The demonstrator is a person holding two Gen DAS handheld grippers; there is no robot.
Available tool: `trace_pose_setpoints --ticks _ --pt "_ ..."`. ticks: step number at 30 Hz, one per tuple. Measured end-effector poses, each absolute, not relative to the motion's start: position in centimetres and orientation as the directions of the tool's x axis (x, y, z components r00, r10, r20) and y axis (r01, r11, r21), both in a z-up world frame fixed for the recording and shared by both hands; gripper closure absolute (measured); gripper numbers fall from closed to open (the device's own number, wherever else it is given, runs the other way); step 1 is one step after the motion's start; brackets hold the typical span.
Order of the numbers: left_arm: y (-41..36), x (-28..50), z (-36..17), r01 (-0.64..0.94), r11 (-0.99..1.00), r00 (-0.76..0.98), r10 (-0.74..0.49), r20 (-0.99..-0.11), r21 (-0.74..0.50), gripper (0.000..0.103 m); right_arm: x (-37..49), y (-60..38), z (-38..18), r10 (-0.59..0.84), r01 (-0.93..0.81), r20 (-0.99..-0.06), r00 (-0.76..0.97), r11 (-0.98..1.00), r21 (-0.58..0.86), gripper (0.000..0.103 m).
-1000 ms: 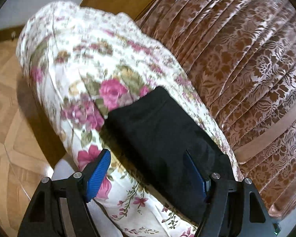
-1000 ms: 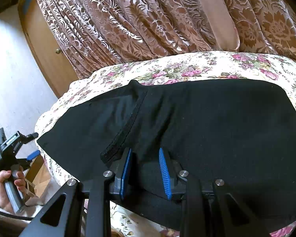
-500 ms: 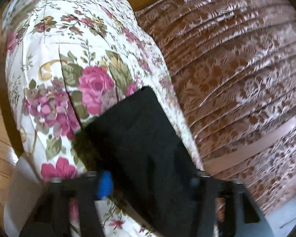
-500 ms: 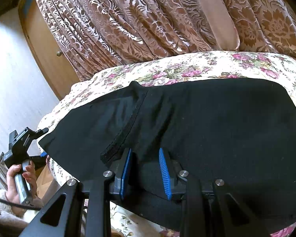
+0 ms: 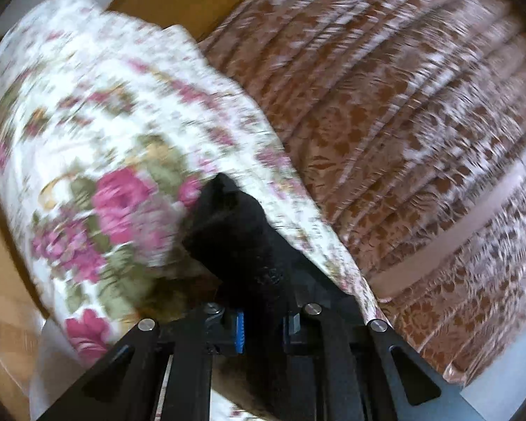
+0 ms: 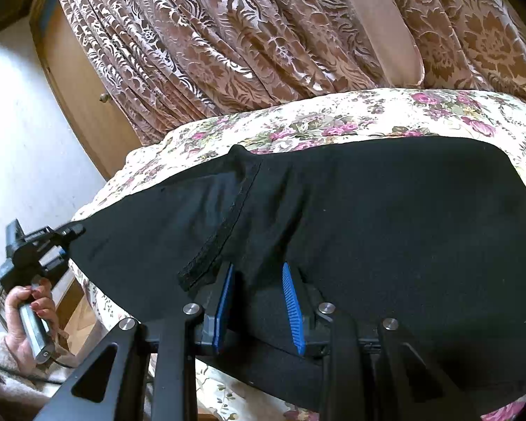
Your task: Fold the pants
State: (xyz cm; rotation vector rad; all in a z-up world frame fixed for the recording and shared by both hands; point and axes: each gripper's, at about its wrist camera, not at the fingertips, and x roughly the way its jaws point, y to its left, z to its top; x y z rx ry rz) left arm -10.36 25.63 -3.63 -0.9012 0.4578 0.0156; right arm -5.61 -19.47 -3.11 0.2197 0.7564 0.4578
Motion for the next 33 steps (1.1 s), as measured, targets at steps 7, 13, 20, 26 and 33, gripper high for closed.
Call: trace_pose_setpoints --ticks 7,13,20,26,33 --pt "20.0 -9.4 3.3 0.056 0.735 0.92 -0.301 -0.252 -0.675 0.089 -5.2 -20.0 -2.8 0.49 -0.303 -0.609 0.624 0.87 0.389 0.073" --pt "13.9 -8.3 8.5 0.285 0.751 0.875 -0.457 -0.157 -0.595 0.089 -5.2 -21.3 -1.7 0.515 -0.284 -0.585 0.626 0.85 0.445 0.071" --pt "6.0 -7.5 11.2 0.51 0.686 0.747 -0.652 -0.128 -0.519 0.089 -4.6 -25.8 -0.6 0.455 -0.18 -0.558 0.693 0.86 0.478 0.07" --pt "-0.5 -6.9 10.3 0.611 0.606 0.613 -0.769 -0.179 -0.509 0.089 -4.5 -30.1 -0.2 0.407 -0.091 -0.543 0.735 0.852 0.515 0.07" --pt "-6.7 -6.6 6.9 0.656 0.575 0.508 -0.815 -0.278 -0.488 0.089 -4.8 -34.3 0.1 0.354 0.001 -0.513 0.782 0.823 0.569 0.07"
